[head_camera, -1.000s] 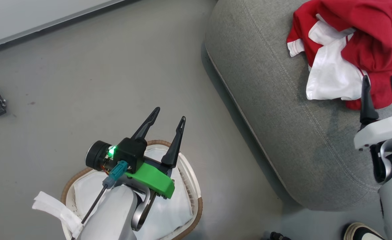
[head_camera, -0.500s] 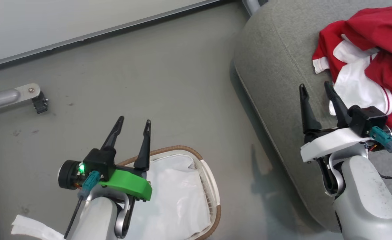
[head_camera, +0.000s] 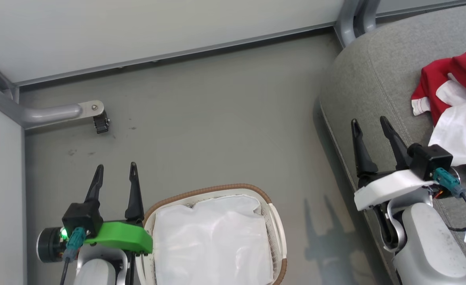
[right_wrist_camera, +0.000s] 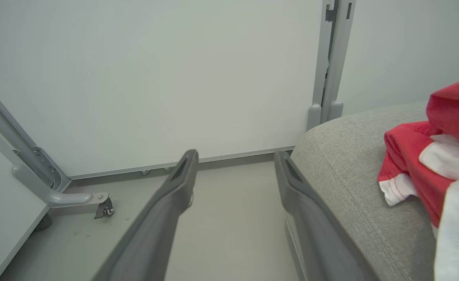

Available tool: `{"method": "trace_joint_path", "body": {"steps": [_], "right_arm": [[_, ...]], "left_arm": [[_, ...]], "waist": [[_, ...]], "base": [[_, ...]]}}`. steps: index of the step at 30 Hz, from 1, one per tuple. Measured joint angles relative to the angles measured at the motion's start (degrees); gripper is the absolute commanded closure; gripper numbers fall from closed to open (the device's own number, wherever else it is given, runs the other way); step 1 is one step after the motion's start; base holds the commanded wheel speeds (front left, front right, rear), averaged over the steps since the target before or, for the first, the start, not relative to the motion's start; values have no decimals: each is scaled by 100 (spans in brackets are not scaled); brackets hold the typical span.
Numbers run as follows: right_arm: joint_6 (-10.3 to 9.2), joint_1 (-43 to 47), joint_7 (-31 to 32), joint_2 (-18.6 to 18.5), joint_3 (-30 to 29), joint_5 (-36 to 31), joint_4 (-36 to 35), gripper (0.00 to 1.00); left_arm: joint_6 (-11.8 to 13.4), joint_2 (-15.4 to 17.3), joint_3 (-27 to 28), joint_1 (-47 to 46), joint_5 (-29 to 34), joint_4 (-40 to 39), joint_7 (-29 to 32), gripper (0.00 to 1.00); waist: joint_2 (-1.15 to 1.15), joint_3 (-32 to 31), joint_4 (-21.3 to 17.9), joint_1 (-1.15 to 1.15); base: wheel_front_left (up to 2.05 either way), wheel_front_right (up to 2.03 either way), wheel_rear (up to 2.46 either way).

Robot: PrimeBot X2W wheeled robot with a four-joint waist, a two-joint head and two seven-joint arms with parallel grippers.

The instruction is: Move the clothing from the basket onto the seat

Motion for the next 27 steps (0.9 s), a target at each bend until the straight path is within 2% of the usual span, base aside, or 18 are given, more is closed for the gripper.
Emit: {"method": "trace_joint_path", "body": {"steps": [8,25,26,27], "right_arm": [[0,477,0,8,48,76,129,0],[0,1346,0,16,113,270,265,0],[0,1378,0,20,114,268,287,100],[0,1405,0,26,115,268,324,100]], "left_arm": [[91,-5,170,424,-5,-25,0,0],[-192,-5,309,1230,-390,34,0,0],[-192,-7,318,1245,-416,68,0,100],[-192,-9,316,1249,-416,114,0,100]], "waist": [[0,-411,204,0],[0,-1184,424,0],[0,-1207,425,0],[0,-1209,425,0]], "base": [[0,0,0],[0,0,0],[0,0,0],[0,0,0]]}}
